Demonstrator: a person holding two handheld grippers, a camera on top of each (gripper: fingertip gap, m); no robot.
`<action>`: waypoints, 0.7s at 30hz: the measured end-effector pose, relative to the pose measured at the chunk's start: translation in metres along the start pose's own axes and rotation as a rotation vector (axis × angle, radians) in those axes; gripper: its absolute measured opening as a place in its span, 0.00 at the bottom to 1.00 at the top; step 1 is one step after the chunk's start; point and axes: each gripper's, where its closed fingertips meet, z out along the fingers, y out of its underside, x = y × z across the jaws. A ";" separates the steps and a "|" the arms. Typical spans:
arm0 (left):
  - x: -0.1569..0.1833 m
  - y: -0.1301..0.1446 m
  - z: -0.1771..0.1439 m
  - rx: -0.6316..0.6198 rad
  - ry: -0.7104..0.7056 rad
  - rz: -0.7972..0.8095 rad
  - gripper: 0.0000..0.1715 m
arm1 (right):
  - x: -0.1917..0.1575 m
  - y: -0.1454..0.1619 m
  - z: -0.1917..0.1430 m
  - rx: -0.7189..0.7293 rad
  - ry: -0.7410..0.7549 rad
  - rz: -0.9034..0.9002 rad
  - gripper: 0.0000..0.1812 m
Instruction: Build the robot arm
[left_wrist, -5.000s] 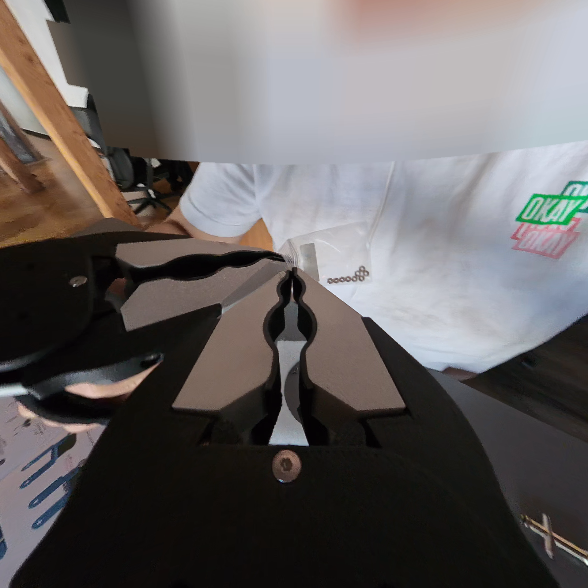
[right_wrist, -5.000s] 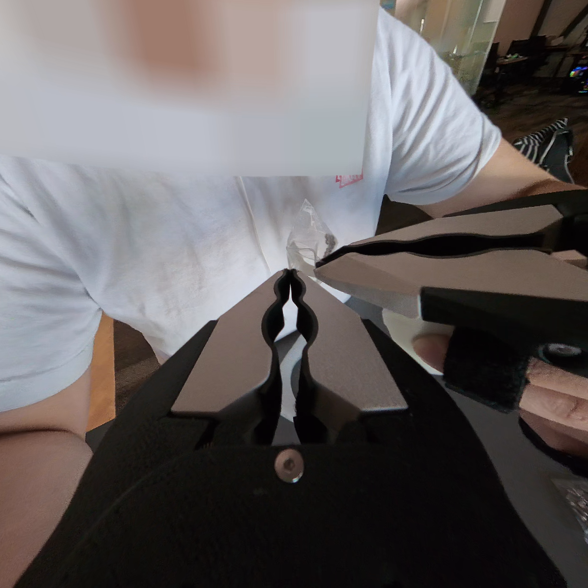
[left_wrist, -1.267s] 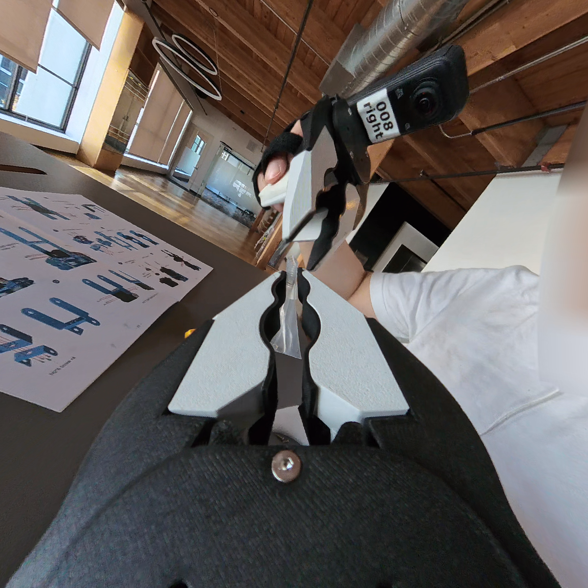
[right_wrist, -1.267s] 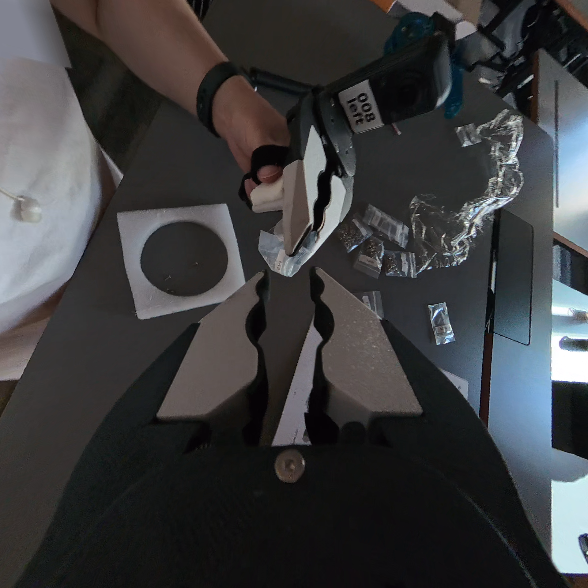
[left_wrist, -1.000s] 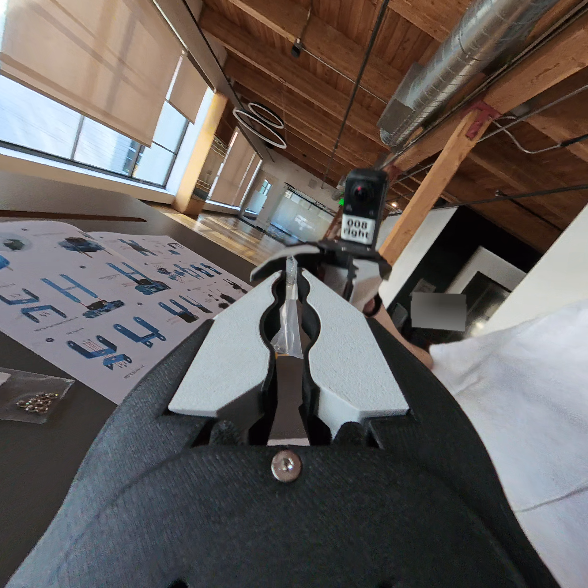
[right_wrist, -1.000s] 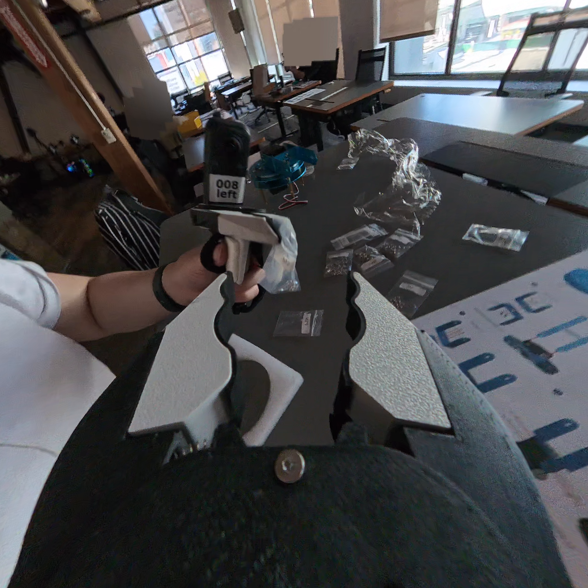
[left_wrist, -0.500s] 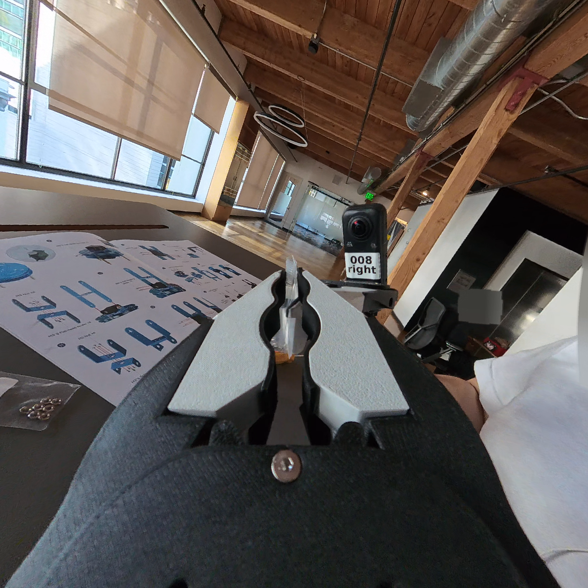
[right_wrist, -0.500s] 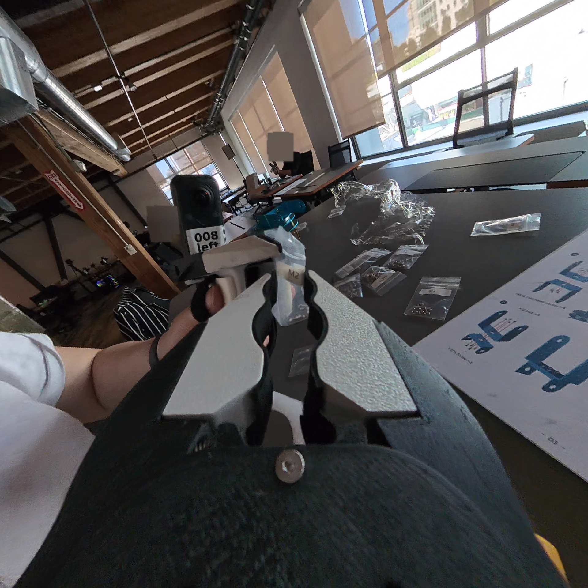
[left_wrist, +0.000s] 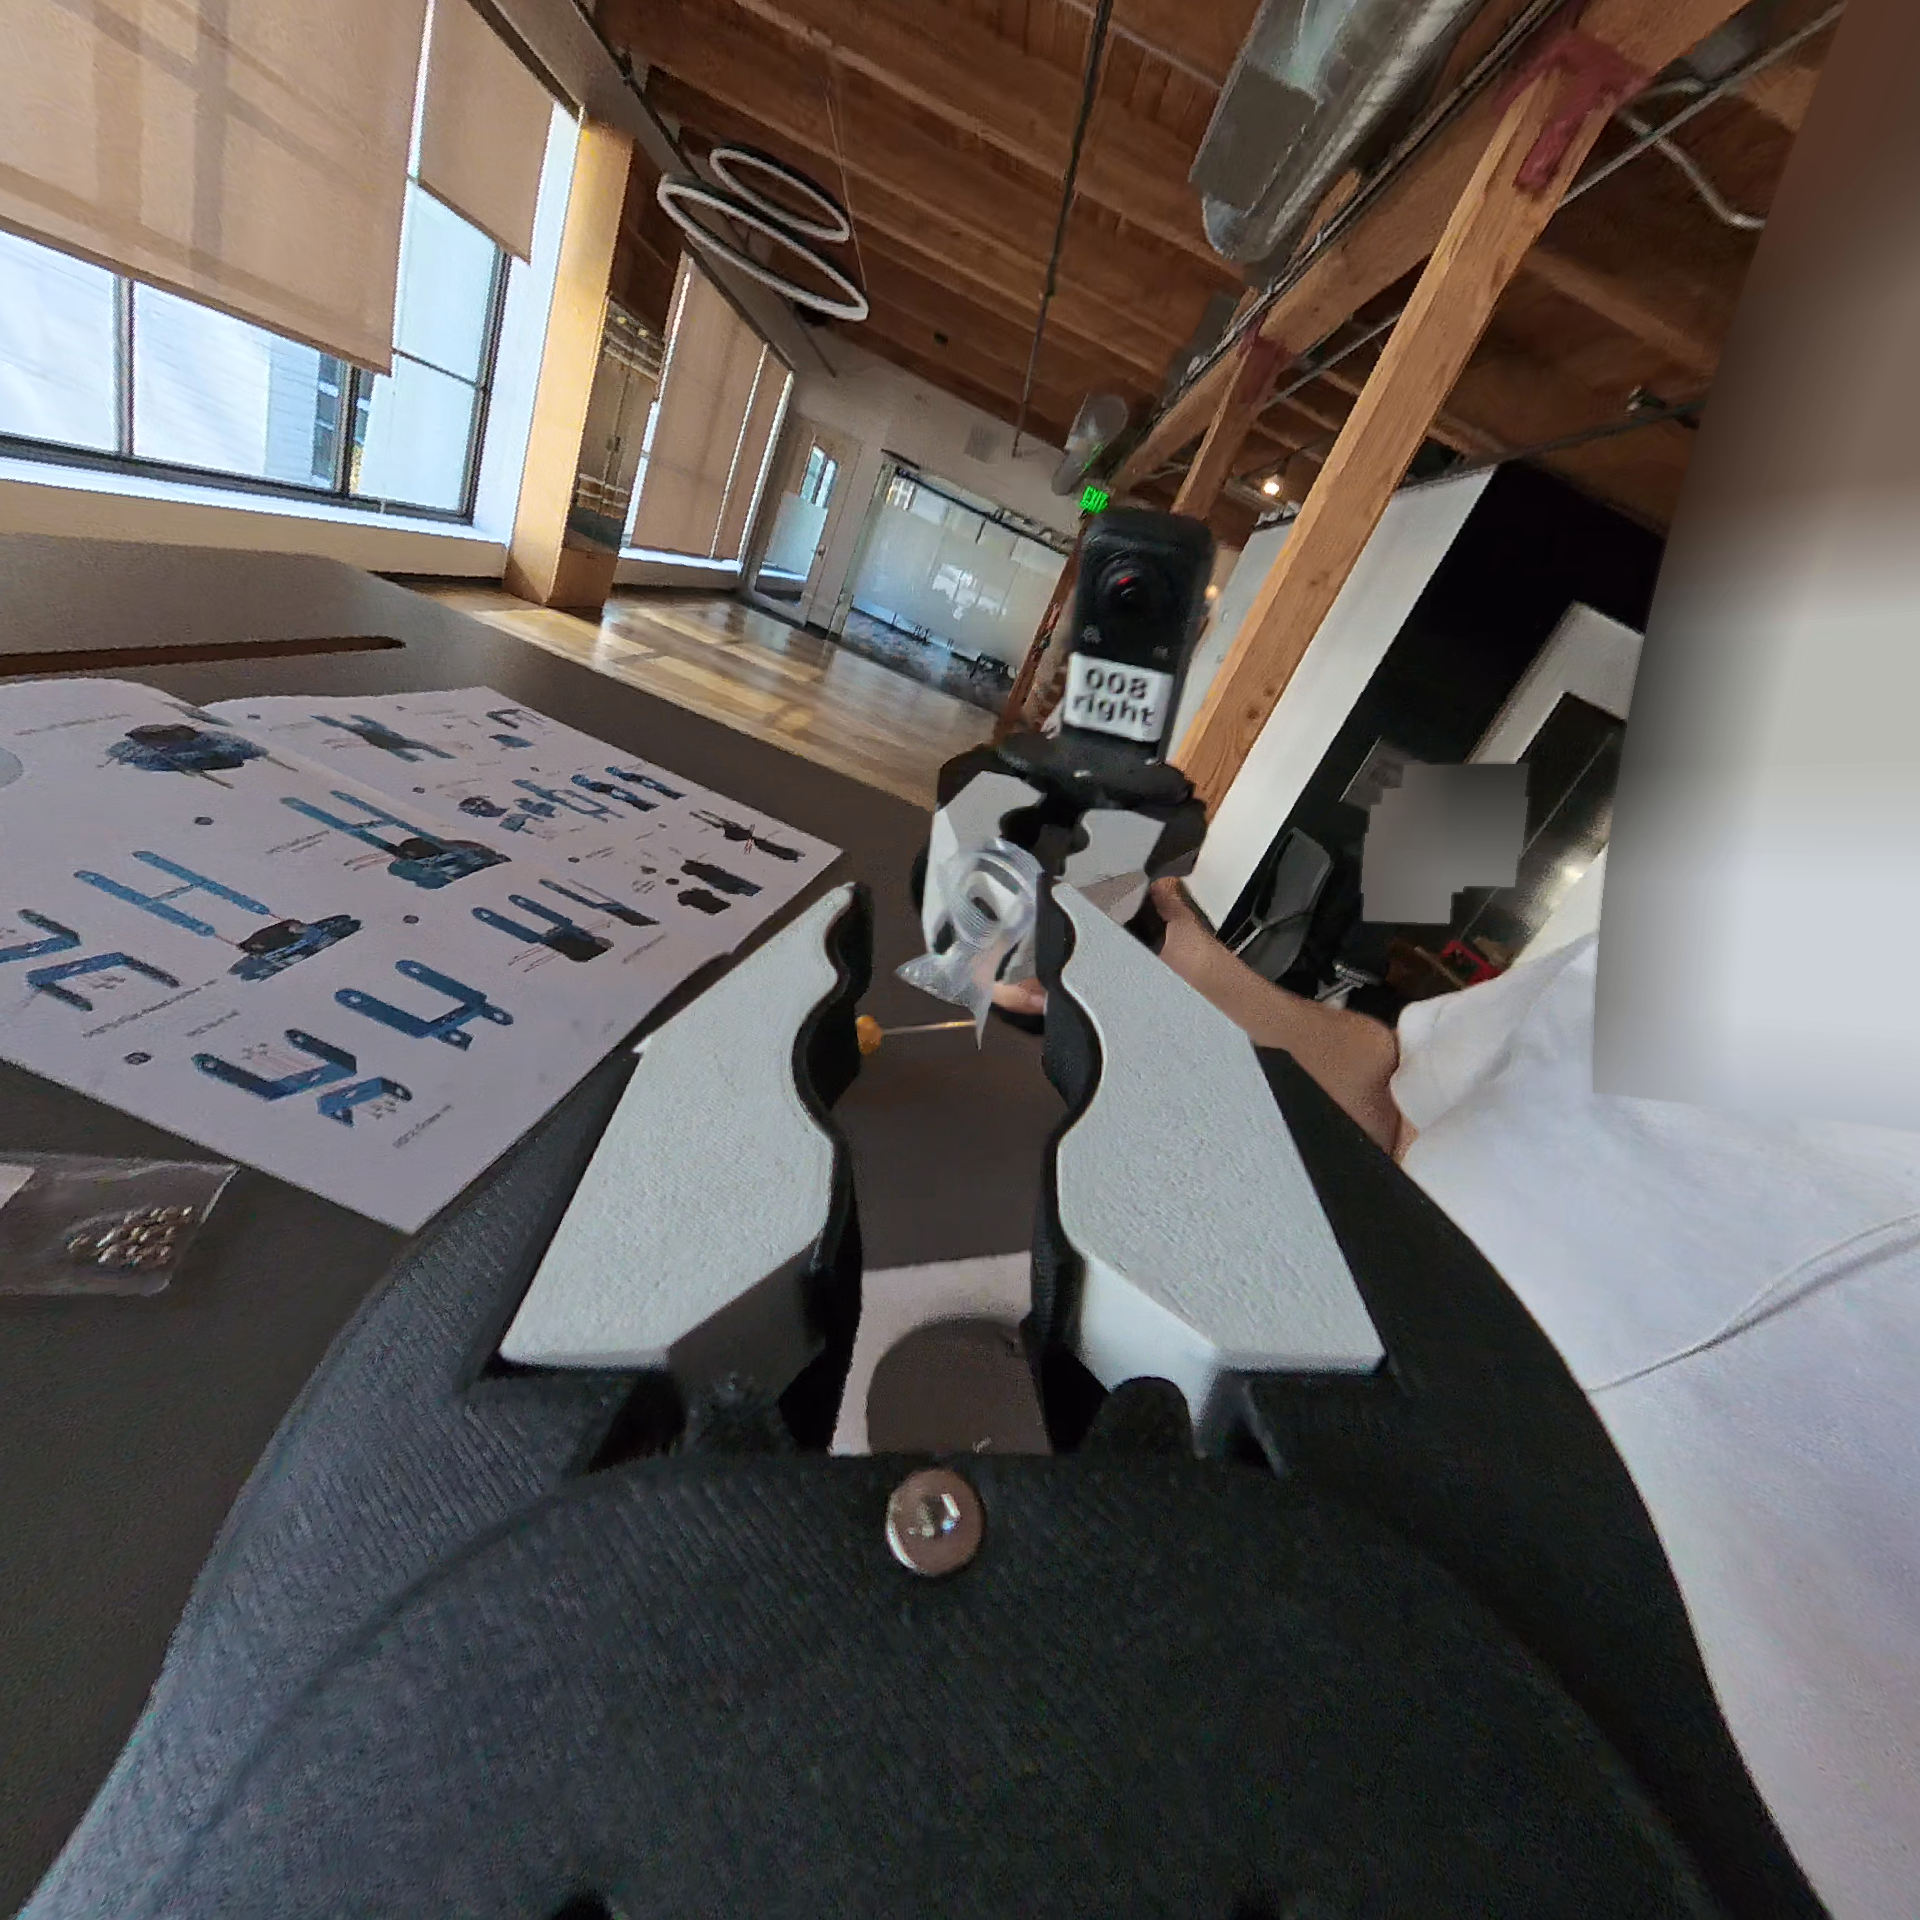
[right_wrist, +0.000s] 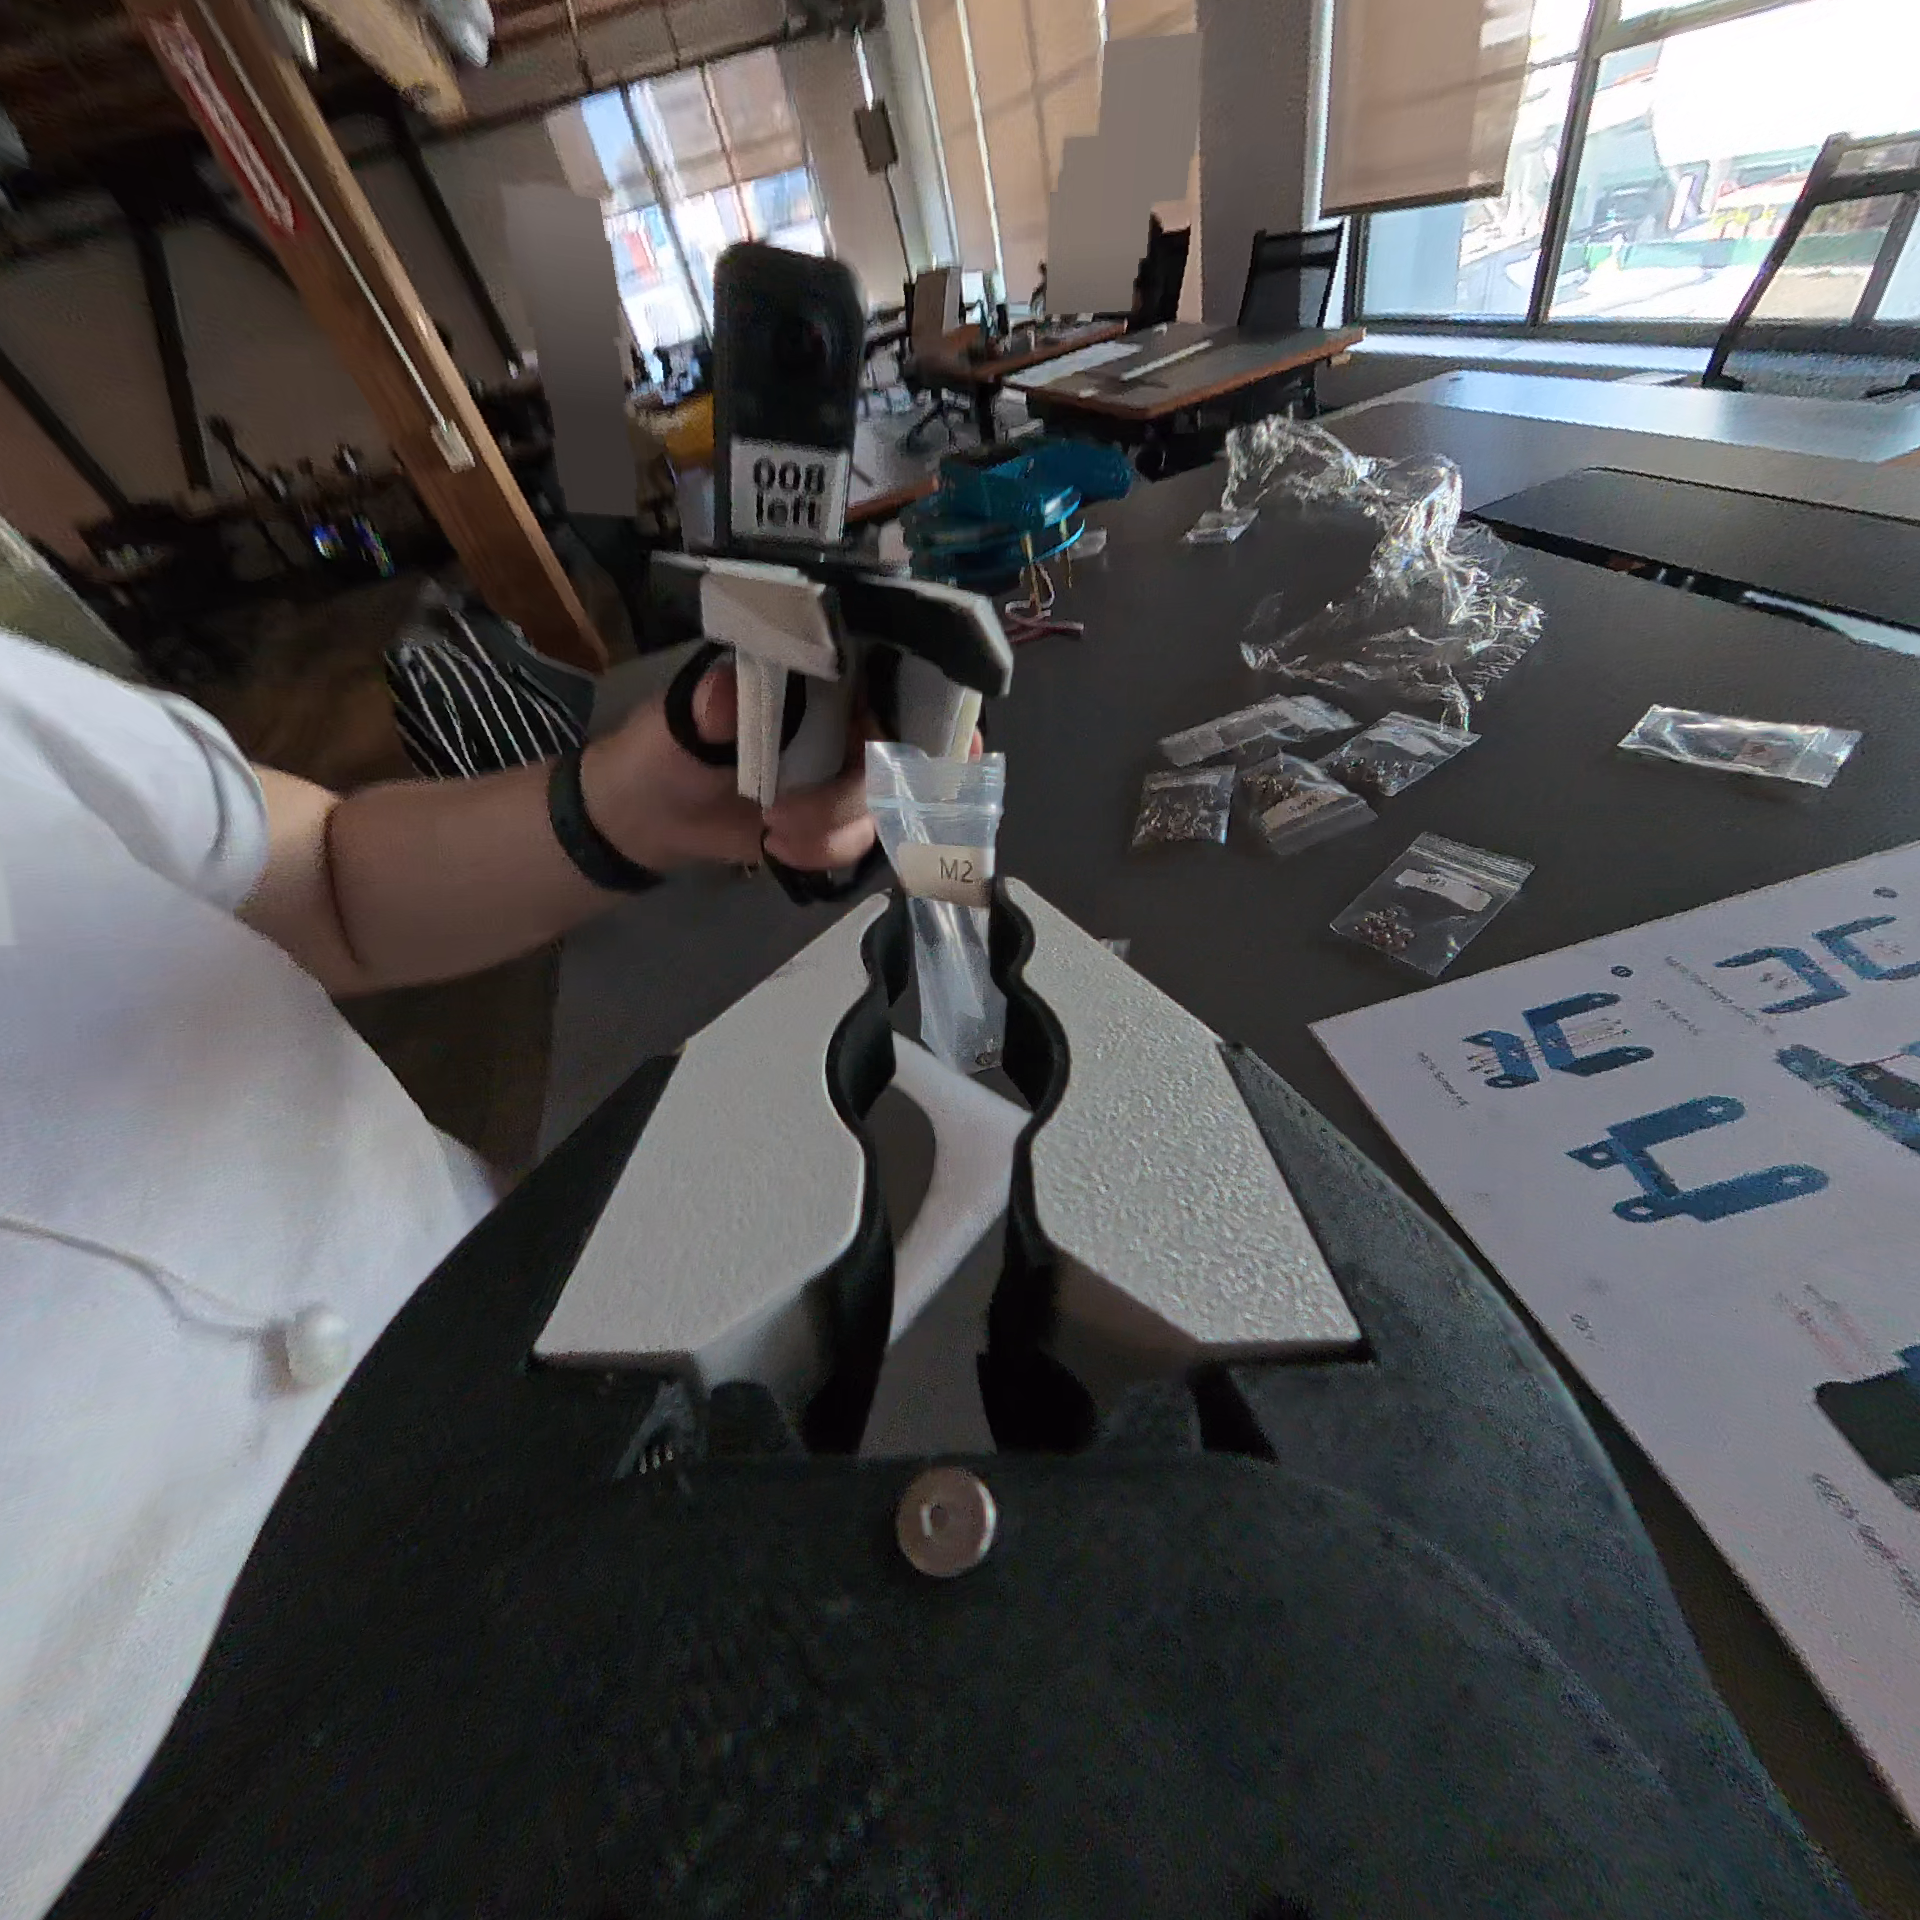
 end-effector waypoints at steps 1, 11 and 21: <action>-0.001 0.003 -0.005 -0.022 -0.028 0.015 0.18 | -0.004 0.008 -0.002 -0.062 -0.001 -0.072 0.07; 0.003 0.033 -0.041 -0.061 -0.239 0.020 0.17 | -0.029 0.109 -0.005 -0.654 -0.034 -0.435 0.07; 0.006 0.046 -0.054 0.012 -0.274 -0.024 0.17 | -0.028 0.116 -0.002 -0.835 -0.020 -0.640 0.07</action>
